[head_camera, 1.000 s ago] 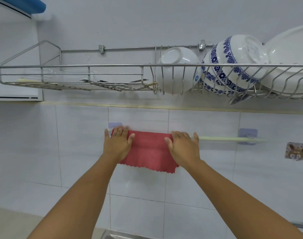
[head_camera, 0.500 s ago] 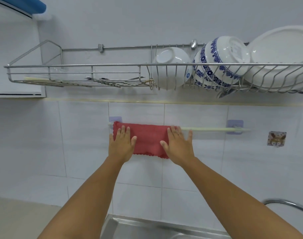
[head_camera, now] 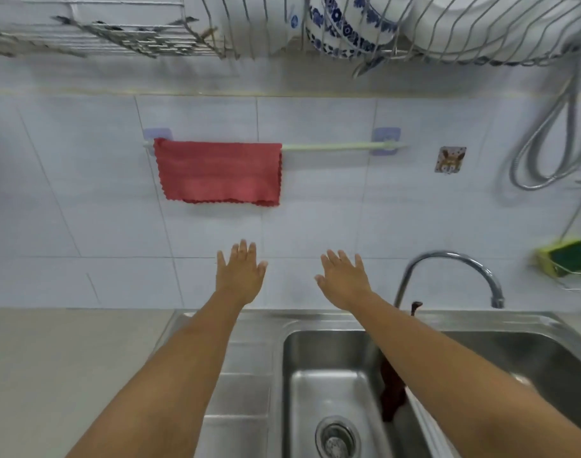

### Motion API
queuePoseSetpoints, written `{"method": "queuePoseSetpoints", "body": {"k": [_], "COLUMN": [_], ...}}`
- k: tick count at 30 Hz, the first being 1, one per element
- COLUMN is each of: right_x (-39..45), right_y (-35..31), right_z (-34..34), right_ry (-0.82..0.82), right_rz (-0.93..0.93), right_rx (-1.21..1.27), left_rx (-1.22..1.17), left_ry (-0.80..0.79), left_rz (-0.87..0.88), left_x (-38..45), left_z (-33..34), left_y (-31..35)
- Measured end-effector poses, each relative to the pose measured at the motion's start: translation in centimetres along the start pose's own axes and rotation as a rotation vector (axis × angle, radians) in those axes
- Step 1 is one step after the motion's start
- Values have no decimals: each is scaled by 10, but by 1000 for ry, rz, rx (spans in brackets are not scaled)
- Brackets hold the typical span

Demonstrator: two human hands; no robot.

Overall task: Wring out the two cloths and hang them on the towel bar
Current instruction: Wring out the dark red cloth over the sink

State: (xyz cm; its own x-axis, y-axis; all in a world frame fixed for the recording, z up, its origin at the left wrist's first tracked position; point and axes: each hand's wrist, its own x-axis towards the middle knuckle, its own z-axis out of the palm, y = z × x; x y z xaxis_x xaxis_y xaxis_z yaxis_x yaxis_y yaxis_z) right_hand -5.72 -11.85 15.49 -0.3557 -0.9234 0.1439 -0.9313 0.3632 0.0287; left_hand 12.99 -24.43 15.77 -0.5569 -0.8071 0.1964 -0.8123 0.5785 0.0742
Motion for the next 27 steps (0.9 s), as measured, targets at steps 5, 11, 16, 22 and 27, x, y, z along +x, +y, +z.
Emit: {"method": "queuePoseSetpoints", "body": {"k": [5, 11, 16, 22, 27], "right_x": [-45, -97, -124, -135, -128], "right_y": [47, 102, 151, 195, 208], "right_z": [52, 100, 131, 167, 185], "right_ry": [-104, -173, -331, -416, -481], "right_rz": [88, 182, 270, 248, 172], "right_rx": [18, 22, 89, 162, 211], "left_rx": [-53, -66, -131, -201, -365], "left_ry": [-170, -296, -411, -587, -663], "left_rz": [77, 178, 243, 281, 221], "left_x": [-25, -50, -62, -72, -79], "left_z": [54, 114, 153, 203, 232], "left_y": [59, 129, 191, 255, 281]}}
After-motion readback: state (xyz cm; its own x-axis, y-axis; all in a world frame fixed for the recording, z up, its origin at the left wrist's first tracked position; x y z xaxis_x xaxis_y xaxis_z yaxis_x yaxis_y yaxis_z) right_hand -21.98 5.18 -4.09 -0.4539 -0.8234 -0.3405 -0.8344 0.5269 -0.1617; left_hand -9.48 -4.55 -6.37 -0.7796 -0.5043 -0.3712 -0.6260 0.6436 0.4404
